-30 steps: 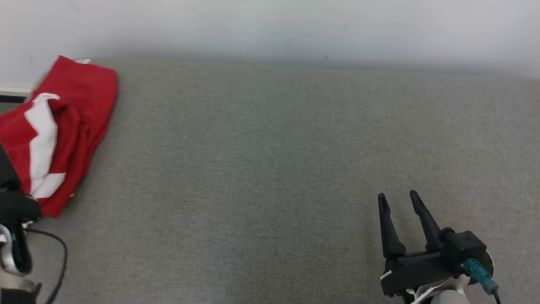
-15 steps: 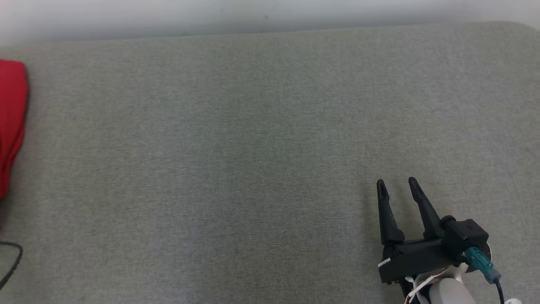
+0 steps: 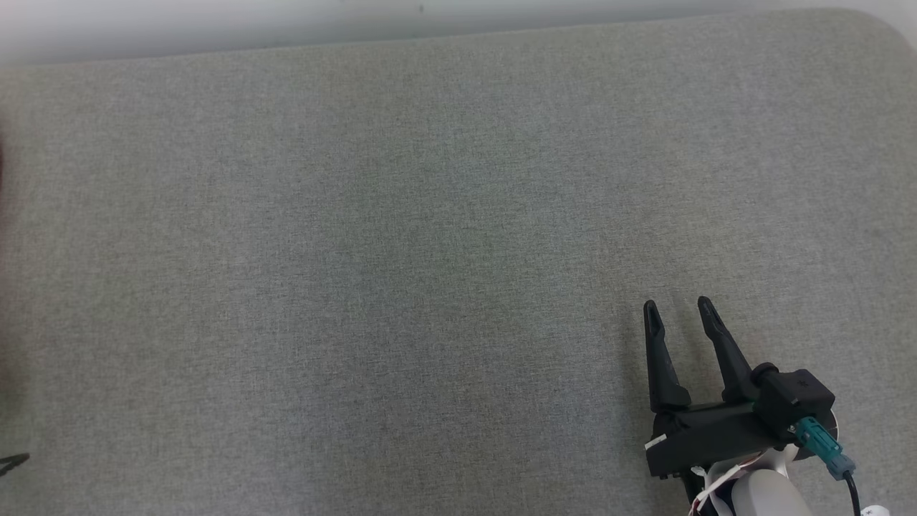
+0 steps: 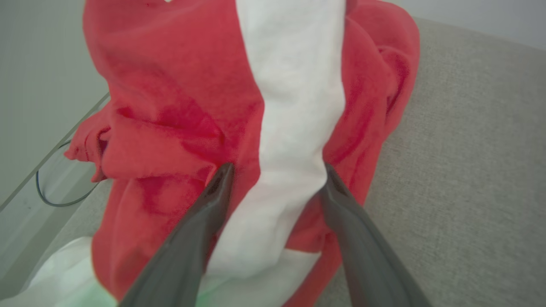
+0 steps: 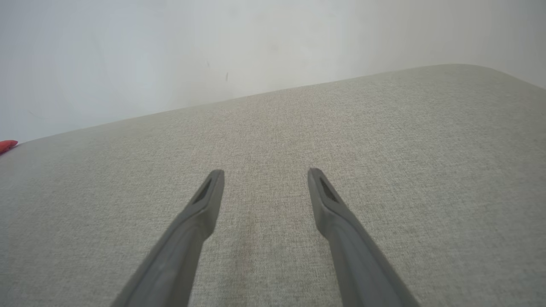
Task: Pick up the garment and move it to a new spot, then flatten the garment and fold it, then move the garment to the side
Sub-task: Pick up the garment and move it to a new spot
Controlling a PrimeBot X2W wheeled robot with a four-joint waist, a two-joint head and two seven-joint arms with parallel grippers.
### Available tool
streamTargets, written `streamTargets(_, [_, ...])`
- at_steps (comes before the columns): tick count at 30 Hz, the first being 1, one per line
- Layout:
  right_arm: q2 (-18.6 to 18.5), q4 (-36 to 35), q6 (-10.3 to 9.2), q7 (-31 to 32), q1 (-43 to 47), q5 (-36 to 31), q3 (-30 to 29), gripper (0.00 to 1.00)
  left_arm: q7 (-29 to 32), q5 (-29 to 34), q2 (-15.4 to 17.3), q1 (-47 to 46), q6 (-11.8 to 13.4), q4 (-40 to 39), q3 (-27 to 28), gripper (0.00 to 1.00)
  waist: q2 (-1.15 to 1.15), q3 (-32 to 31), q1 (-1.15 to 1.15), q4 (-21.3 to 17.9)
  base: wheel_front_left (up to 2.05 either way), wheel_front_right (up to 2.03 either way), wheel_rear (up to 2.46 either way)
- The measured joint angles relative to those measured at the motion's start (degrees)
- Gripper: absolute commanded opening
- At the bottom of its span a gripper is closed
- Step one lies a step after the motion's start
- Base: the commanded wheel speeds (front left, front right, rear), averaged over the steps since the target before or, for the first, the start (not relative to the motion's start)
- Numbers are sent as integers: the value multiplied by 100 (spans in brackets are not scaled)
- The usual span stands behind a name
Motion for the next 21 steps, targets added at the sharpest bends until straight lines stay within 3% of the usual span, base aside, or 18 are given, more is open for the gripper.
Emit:
streamTargets(1, [1, 0, -1, 0, -2, -7, 0, 100, 49, -9, 7, -35, 2, 54, -11, 100, 0, 6, 0, 7, 0, 0, 0])
streamTargets(2, [0, 1, 0, 0, -4, -7, -2, 100, 92, -12, 5, -69, 5, 103, -16, 83, 0, 13, 0, 17, 0, 0, 0])
streamTargets(4, [0, 1, 0, 0, -8, -22, 2, 100, 136, -30, 1, -121, 21, 181, -36, 0, 0, 23, 0, 38, 0, 0, 0])
streamTargets(12, [1, 49, 0, 0, -30, -32, -4, 100, -301, -24, 4, -156, 10, 211, -136, 0, 0, -30, 0, 94, 0, 0, 0])
streamTargets(21, [2, 73, 0, 0, 74, -83, -52, 100, -1128, 54, 0, -533, -78, -662, -313, 0, 0, -265, -1, 236, 0, 0, 0])
